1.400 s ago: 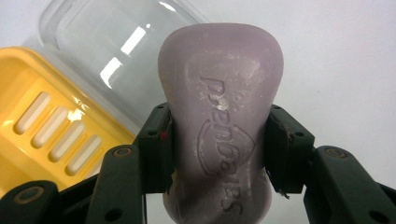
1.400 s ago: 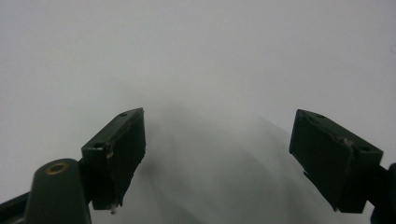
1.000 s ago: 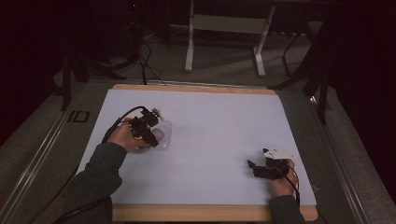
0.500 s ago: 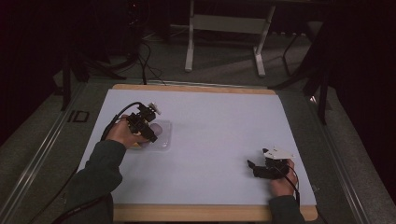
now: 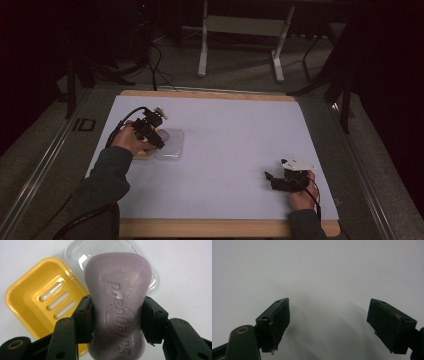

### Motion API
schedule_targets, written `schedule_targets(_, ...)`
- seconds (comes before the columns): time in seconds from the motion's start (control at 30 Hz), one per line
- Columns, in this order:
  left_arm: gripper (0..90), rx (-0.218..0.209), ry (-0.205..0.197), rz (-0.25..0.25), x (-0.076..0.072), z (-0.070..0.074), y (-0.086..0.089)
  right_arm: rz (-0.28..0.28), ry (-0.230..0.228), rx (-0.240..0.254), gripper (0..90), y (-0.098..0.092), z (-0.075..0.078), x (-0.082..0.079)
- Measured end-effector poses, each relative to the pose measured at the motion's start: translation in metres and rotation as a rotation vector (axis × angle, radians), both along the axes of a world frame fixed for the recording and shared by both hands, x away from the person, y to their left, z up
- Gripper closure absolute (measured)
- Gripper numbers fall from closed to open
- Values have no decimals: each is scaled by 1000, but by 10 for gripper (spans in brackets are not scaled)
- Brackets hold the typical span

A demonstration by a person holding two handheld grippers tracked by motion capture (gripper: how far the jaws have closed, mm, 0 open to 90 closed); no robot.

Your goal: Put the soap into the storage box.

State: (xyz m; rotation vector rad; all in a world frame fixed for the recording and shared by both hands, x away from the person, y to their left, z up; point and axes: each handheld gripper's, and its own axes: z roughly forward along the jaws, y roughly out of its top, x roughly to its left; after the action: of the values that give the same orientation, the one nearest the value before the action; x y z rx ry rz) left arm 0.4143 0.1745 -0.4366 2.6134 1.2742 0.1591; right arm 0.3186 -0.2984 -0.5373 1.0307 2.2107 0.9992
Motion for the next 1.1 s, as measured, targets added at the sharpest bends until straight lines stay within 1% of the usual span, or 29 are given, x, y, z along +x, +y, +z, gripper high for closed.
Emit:
schedule_targets(0.23, 498, 1, 13, 17, 5, -3, 2, 0, 2, -2, 182, 0, 0, 0)
schedule_targets(0.53, 498, 2, 17, 50, 10, -4, 7, 0, 4, -5, 182, 1, 0, 0)
schedule_targets(0.57, 499, -3, 16, 64, 11, -4, 8, 0, 4, -4, 182, 1, 0, 0)
schedule_targets(0.7, 498, -7, 21, 88, 13, -5, 13, -1, 5, -5, 182, 1, 0, 0)
schedule_targets(0.73, 498, -13, 21, 101, 14, -5, 15, -1, 5, -5, 182, 1, 0, 0)
schedule_targets(0.9, 498, -17, 26, 126, 16, -6, 19, 0, 5, -6, 182, 1, 0, 0)
schedule_targets(0.93, 498, -27, 27, 148, 17, -6, 23, -1, 6, -6, 182, 1, 0, 0)
schedule_targets(1.03, 498, -31, 29, 165, 19, -7, 27, -1, 5, -7, 182, 1, 0, 0)
schedule_targets(1.1, 498, -34, 31, 186, 20, -9, 29, 0, 5, -9, 182, 1, 0, 0)
